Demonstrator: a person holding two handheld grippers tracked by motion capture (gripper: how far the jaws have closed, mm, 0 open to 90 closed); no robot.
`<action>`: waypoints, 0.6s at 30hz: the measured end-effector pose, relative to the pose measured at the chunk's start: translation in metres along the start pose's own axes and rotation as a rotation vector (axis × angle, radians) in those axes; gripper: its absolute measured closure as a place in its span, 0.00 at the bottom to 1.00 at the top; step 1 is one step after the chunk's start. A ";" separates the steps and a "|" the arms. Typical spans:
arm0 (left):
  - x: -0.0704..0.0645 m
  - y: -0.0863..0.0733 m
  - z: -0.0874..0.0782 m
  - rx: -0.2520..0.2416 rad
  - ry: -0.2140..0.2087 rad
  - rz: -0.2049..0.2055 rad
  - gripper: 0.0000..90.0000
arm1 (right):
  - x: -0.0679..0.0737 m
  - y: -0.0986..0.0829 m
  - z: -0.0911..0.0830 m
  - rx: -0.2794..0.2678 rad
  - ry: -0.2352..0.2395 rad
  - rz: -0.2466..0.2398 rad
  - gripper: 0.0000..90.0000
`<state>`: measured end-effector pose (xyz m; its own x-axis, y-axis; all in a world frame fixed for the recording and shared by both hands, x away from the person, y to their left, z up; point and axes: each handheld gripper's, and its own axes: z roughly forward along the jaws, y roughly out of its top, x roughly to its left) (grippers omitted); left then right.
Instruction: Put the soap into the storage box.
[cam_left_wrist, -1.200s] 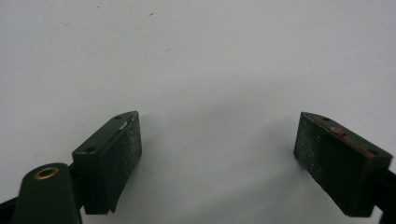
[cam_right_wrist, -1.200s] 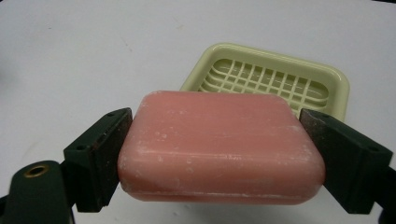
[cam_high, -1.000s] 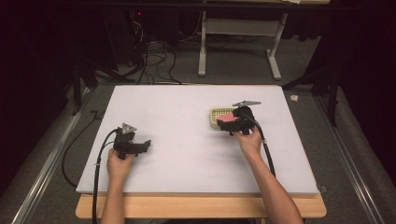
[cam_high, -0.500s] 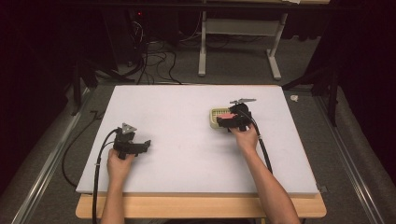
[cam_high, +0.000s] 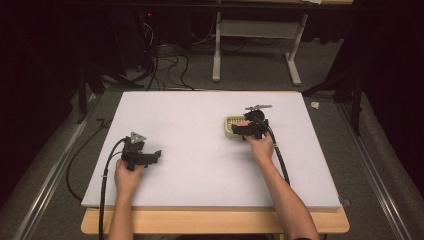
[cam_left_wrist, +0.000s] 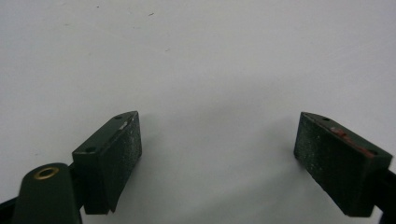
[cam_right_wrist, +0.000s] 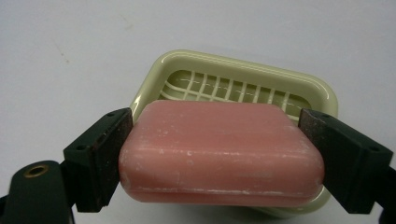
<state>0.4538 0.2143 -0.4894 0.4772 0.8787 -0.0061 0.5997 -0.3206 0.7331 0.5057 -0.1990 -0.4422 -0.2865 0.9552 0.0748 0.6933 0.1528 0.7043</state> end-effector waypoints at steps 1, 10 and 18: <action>0.000 0.000 0.000 0.000 0.000 0.000 0.17 | 0.000 0.000 0.001 0.001 -0.002 0.005 0.15; 0.000 0.000 0.000 0.000 0.000 0.000 0.17 | 0.002 0.002 0.005 -0.002 -0.002 -0.011 0.15; 0.000 0.000 0.000 0.000 0.000 0.000 0.17 | 0.001 0.001 0.006 0.001 0.001 -0.009 0.15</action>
<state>0.4538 0.2143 -0.4894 0.4773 0.8787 -0.0063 0.5997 -0.3205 0.7333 0.5100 -0.1960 -0.4451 -0.2933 0.9535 0.0691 0.6913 0.1616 0.7043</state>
